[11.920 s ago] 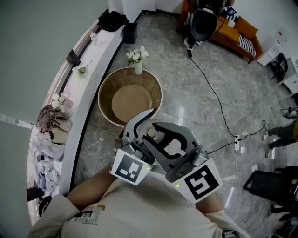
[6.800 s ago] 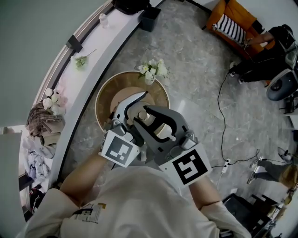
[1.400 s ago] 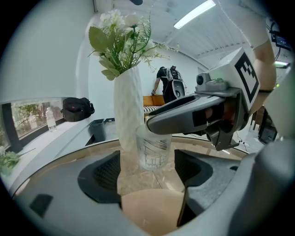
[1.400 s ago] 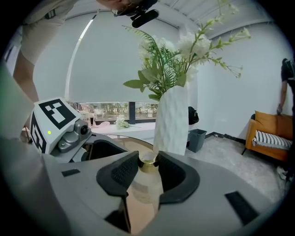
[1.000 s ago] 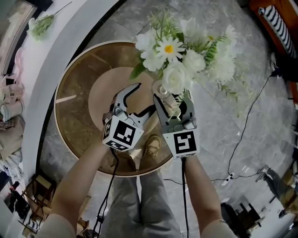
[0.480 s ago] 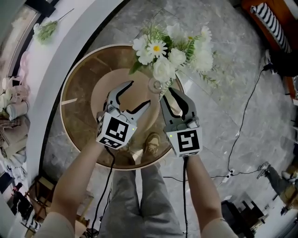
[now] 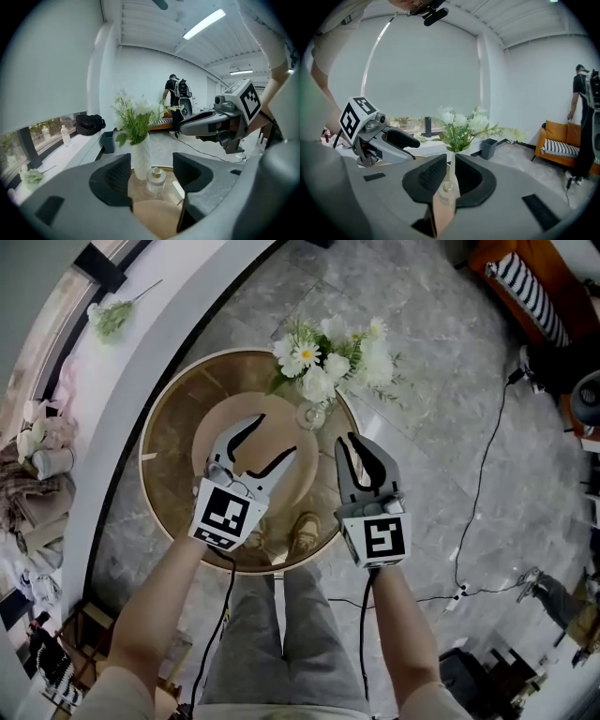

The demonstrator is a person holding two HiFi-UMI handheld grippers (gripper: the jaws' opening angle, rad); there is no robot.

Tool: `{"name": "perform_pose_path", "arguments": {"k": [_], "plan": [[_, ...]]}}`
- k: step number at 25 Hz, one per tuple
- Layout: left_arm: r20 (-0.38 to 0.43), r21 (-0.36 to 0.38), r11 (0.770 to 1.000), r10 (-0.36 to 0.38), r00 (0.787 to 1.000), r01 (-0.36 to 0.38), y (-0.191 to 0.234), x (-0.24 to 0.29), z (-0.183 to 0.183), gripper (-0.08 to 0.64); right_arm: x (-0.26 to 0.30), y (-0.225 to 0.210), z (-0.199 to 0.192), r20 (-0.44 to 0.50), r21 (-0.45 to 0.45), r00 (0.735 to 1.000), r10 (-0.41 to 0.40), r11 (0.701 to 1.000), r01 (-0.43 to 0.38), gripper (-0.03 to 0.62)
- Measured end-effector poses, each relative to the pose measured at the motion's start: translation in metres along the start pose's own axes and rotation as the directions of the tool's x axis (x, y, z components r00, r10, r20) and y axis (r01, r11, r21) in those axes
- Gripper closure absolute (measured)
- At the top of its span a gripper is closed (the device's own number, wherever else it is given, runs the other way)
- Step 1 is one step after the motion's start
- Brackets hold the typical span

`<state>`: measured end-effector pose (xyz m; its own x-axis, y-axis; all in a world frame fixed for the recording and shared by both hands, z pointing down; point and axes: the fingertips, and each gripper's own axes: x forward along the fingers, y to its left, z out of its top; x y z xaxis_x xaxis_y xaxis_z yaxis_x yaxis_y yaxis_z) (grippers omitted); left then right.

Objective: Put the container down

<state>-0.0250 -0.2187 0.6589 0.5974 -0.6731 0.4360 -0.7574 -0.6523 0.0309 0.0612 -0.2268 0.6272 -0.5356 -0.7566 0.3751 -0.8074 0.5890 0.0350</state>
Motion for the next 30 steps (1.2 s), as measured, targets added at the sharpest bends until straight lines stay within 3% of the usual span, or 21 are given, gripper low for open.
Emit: {"name": "perform_pose_path", "arguments": {"k": [6, 10, 12, 13, 19, 25, 30], "plan": [[0.038, -0.027, 0.999, 0.032, 0.999, -0.031, 0.003, -0.030, 0.047, 0.324, -0.031, -0.005, 0.055, 0.033, -0.028, 0.999, -0.032, 0.999, 0.033, 0.551], [0.041, 0.000, 0.998, 0.071, 0.997, -0.071, 0.009, -0.059, 0.081, 0.362, -0.048, -0.002, 0.099, 0.071, -0.042, 0.997, -0.036, 0.998, 0.039, 0.554], [0.041, 0.028, 0.995, 0.096, 0.995, -0.097, 0.009, -0.070, 0.098, 0.461, -0.059, -0.002, 0.121, 0.089, -0.056, 0.995, -0.039, 0.997, 0.044, 0.557], [0.045, 0.042, 0.994, 0.099, 0.994, -0.101, 0.008, -0.075, 0.107, 0.475, -0.065, -0.003, 0.132, 0.098, -0.063, 0.994, -0.041, 0.997, 0.048, 0.560], [0.090, 0.093, 0.990, 0.097, 0.991, -0.105, -0.009, -0.106, 0.165, 0.483, -0.100, -0.001, 0.194, 0.150, -0.110, 0.988, -0.028, 0.993, 0.044, 0.568], [0.091, 0.077, 0.991, 0.105, 0.990, -0.112, -0.011, -0.137, 0.213, 0.483, -0.143, -0.013, 0.254, 0.171, -0.102, 0.981, -0.089, 0.989, 0.107, 0.572], [0.165, 0.141, 0.959, 0.224, 0.961, -0.247, -0.003, -0.186, 0.267, 0.532, -0.185, -0.023, 0.312, 0.253, -0.028, 0.958, -0.135, 0.989, 0.147, 0.578]]}}
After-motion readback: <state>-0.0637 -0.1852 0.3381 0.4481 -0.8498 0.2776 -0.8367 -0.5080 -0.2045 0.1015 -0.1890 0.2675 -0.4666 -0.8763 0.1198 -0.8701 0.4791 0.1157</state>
